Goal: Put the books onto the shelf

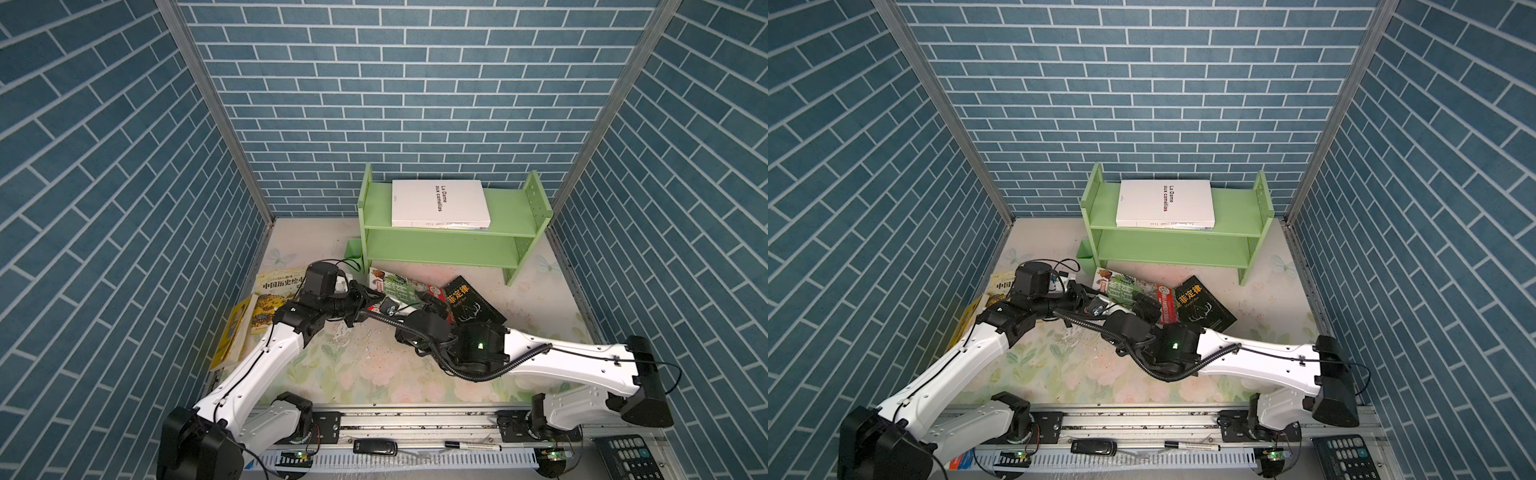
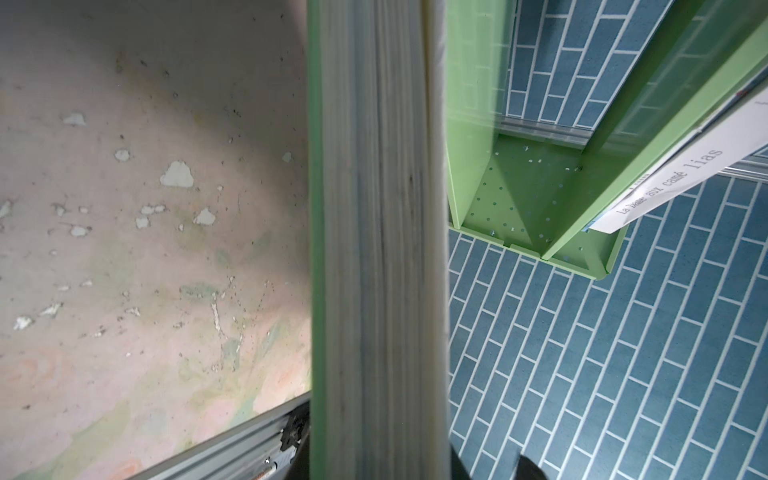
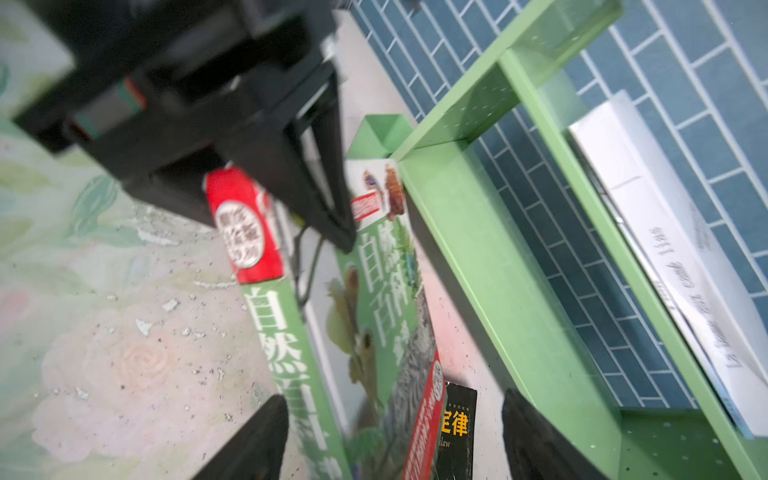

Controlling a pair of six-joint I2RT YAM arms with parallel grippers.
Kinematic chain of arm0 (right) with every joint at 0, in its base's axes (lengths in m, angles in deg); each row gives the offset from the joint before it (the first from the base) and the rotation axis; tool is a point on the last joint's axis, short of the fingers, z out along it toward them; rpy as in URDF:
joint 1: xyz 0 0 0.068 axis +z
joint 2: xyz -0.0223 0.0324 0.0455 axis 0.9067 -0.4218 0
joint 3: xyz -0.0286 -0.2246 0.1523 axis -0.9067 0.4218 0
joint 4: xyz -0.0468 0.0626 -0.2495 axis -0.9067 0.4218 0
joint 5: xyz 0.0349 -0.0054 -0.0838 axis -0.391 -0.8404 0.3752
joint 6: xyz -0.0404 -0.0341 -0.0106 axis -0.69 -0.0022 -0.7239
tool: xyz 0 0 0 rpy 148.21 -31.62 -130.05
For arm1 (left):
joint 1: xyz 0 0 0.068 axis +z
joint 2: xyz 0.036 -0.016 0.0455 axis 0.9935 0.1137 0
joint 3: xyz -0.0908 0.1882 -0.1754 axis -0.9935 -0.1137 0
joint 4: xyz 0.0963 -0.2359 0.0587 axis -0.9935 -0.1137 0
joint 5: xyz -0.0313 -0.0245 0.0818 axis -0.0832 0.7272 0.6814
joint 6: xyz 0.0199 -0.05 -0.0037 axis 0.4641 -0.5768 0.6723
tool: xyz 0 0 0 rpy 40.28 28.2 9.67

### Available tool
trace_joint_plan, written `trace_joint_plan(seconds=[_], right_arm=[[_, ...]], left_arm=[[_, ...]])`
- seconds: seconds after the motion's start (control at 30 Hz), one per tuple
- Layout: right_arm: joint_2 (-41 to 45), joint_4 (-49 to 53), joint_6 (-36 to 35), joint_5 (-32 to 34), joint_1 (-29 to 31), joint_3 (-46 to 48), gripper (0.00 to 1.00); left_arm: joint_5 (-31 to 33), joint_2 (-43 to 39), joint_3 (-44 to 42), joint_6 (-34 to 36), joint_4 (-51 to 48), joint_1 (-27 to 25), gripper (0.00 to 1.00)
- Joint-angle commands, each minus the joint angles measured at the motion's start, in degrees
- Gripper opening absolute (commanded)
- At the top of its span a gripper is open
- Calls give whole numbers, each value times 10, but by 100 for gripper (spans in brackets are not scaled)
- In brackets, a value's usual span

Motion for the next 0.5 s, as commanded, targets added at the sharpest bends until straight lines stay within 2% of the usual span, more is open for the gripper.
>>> trace_joint_plan(seconds=[0.0, 0.13, 0.33, 0.4, 0.47], right_arm=[[71, 27, 99, 28, -3, -7, 84], [174, -15, 151, 29, -7, 51, 90], [351, -29, 297, -27, -67, 146, 96], [402, -29, 350, -48, -91, 177, 98], [455, -26, 391, -51, -105, 204, 98]], left_arm=[[-32, -41, 8, 34, 186, -1, 9], [-2, -76, 43, 140, 59, 0, 7], [-51, -94, 39, 176, 96, 0, 7], [-58, -101, 35, 180, 104, -1, 2], [-73, -112, 24, 170, 133, -1, 1]])
